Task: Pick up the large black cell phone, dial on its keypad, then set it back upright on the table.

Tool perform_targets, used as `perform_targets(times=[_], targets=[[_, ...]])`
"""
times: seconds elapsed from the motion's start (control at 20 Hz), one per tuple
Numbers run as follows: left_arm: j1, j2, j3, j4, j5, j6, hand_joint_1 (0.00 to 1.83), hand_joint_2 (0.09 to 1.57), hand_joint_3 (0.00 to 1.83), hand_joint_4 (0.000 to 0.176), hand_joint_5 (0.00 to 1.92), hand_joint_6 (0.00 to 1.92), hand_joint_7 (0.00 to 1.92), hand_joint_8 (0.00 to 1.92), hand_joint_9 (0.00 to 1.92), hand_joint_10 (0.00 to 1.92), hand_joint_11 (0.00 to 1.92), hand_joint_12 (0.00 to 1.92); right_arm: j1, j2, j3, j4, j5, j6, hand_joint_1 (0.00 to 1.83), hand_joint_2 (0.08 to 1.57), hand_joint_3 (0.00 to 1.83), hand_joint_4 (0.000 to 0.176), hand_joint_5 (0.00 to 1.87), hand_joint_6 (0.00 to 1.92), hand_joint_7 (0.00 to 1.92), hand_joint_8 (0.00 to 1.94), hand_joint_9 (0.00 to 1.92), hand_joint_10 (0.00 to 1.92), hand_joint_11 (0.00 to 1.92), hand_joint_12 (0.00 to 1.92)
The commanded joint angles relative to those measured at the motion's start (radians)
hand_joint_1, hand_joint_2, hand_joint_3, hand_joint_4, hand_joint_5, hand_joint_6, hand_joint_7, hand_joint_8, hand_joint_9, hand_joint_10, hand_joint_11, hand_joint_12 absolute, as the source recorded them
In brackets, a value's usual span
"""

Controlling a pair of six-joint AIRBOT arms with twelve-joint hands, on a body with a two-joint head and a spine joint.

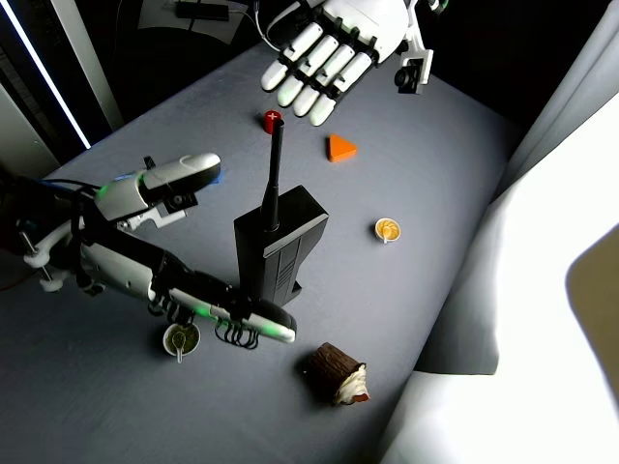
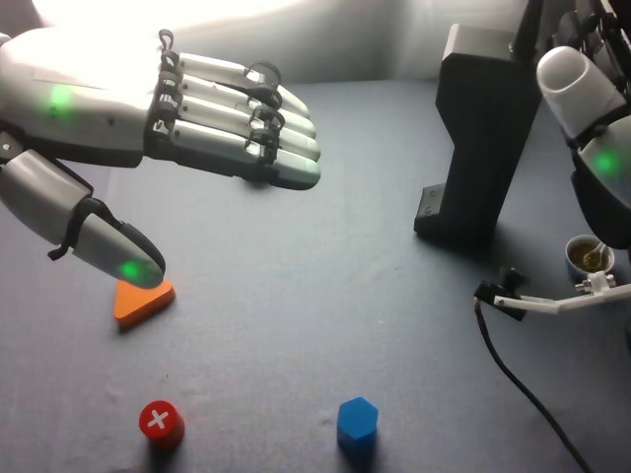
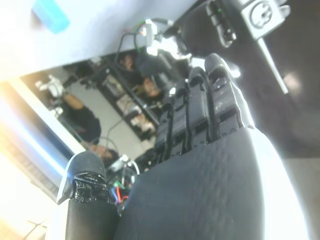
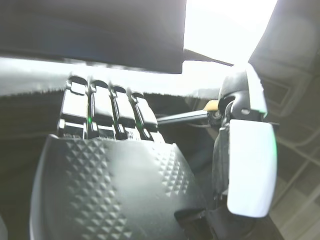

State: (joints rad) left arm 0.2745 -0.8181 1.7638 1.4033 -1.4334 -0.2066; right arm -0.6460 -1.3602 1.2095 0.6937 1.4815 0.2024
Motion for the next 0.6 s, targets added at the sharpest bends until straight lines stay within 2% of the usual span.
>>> perform_targets(times=[0.0,0.25,0.35,0.5,0.55], targets=[[-0.019,0.005,0.003,-0.106,-0.047,0.001,0.0,1.2,0.0,0.0,0.06,0.0,0.1,0.0,0.11,0.0,0.0,0.31,0.008,0.006,0.008,-0.051,0.097,0.009,0.79,1.02,0.01,0.0,0.0,0.0,0.0,0.0,0.0,0.0,0.0,0.0],[-0.002,0.004,0.005,-0.125,-0.039,0.012,0.0,1.2,0.0,0.0,0.07,0.0,0.11,0.0,0.1,0.0,0.0,0.28,0.01,-0.004,0.024,-0.053,0.08,0.012,0.85,0.99,0.0,0.0,0.0,0.0,0.0,0.0,0.0,0.0,0.0,0.0],[-0.002,0.004,0.005,-0.127,-0.033,0.013,0.01,1.2,0.0,0.0,0.11,0.01,0.15,0.01,0.14,0.01,0.0,0.37,0.01,-0.004,0.025,-0.059,0.079,0.013,0.86,0.99,0.0,0.0,0.0,0.0,0.0,0.0,0.0,0.0,0.0,0.0],[-0.002,0.003,0.005,-0.136,-0.019,0.014,0.0,1.19,0.0,0.0,0.11,0.0,0.15,0.0,0.14,0.0,0.0,0.39,0.014,-0.005,0.025,-0.065,0.075,0.017,0.84,0.98,0.0,0.0,0.0,0.0,0.0,0.0,0.0,0.0,0.0,0.0],[-0.002,0.003,0.005,-0.137,-0.016,0.015,0.0,1.2,0.0,0.0,0.08,0.0,0.12,0.0,0.12,0.0,0.0,0.32,0.014,-0.005,0.025,-0.067,0.073,0.018,0.86,0.97,0.0,0.0,0.0,0.0,0.0,0.0,0.0,0.0,0.0,0.0]])
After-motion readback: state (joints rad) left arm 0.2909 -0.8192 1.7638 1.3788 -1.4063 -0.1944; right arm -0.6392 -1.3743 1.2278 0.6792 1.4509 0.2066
